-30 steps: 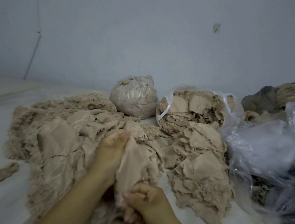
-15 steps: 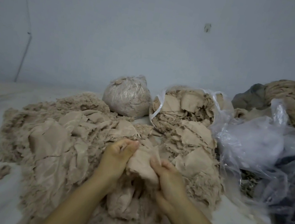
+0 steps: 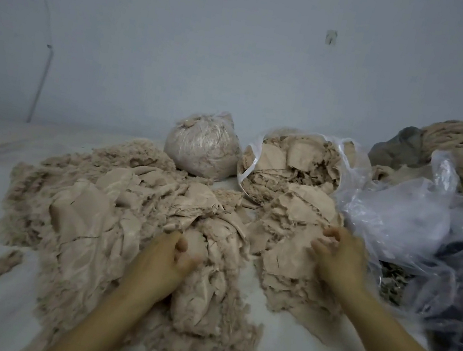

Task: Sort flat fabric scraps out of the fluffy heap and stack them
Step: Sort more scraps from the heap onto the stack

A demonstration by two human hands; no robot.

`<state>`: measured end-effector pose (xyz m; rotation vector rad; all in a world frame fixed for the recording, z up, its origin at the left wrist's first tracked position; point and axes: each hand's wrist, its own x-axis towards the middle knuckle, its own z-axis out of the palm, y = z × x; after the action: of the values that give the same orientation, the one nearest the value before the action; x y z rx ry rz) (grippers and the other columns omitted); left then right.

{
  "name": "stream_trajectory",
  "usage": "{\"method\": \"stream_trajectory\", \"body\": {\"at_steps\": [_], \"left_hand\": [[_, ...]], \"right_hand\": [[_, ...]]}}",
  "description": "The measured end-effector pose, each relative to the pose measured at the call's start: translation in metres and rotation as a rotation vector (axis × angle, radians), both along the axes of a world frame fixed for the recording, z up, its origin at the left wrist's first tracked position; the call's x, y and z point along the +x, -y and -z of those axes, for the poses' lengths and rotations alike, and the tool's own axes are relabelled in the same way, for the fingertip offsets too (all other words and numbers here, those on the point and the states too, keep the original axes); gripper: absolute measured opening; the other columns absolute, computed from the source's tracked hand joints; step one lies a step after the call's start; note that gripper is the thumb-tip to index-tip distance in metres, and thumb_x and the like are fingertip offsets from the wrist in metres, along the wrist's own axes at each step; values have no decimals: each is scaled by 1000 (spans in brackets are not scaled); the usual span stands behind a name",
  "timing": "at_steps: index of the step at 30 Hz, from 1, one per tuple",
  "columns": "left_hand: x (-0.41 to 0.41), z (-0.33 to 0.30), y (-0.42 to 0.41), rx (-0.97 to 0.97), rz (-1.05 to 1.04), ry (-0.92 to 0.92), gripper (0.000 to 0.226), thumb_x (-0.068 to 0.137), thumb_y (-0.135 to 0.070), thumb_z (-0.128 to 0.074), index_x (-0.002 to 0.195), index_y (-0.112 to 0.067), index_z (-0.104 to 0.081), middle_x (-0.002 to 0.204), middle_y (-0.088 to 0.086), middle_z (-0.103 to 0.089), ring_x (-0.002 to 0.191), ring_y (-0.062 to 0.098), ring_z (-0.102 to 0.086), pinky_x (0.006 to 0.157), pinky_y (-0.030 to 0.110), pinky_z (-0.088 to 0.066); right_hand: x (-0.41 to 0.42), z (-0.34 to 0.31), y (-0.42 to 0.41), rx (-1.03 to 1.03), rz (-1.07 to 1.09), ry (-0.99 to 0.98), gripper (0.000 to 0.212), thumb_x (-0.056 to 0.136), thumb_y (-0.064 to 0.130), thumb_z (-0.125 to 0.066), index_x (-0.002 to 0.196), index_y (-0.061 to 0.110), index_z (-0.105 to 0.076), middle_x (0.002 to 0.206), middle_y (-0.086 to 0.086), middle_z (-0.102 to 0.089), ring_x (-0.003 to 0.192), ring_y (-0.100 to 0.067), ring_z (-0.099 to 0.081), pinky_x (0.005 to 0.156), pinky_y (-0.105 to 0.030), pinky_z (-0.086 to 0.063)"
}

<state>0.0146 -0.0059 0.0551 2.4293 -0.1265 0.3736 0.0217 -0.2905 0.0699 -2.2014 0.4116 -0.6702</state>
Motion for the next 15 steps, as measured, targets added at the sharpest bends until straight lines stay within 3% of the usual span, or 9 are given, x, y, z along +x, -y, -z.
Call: {"method": "stream_trajectory", "body": {"at_steps": [2,4,6,8,10,12,15], "left_hand": [[-3,5,-2,70,0,-124,39,78,-57,-63,92,-25,-46,84,-10,-54,76,6,-52,59,25,-36],[-5,8,2,39,57,-153,34,84,-40,-65,105,-22,-44,84,-9,-53,81,11,-54,66,26,-39],[-9,9,6,-219,112,-129,21,90,-18,-58,108,-15,-48,77,-6,-55,81,14,-59,72,29,-47],[-14,3,8,-615,138,-192,9,93,-5,-52,100,-10,-50,66,0,-57,65,12,-63,61,29,-53],[-17,-1,8,-891,103,-281,11,93,1,-48,92,-10,-50,61,3,-55,50,8,-61,48,24,-53],[-16,1,5,-898,32,-311,7,92,-7,-53,91,-12,-49,63,4,-54,49,10,-58,44,25,-49],[-17,7,0,-687,33,-382,37,80,-39,-69,100,-18,-47,86,4,-62,69,14,-61,49,25,-46]], "right_hand": [[-13,6,-21,-54,-136,66,11,88,16,-63,93,24,-58,103,-1,-58,95,-21,-57,80,-23,-46],[-26,12,-54,51,-419,9,17,90,17,-63,85,32,-57,88,9,-61,81,-10,-61,65,-10,-46],[-34,23,-86,116,-617,-97,17,88,20,-66,87,35,-60,85,8,-63,72,2,-59,64,-8,-46],[-34,31,-108,183,-674,-158,11,86,26,-70,93,30,-63,81,9,-65,62,6,-57,59,-8,-44],[-33,35,-120,396,-649,-265,10,85,27,-71,89,20,-64,64,9,-64,47,0,-55,45,-14,-42],[-31,39,-126,457,-629,-331,16,84,20,-71,70,19,-64,46,12,-57,41,-2,-50,38,-14,-36],[-31,39,-132,477,-621,-255,20,84,11,-70,66,17,-64,51,12,-57,48,0,-50,46,-13,-39]]}}
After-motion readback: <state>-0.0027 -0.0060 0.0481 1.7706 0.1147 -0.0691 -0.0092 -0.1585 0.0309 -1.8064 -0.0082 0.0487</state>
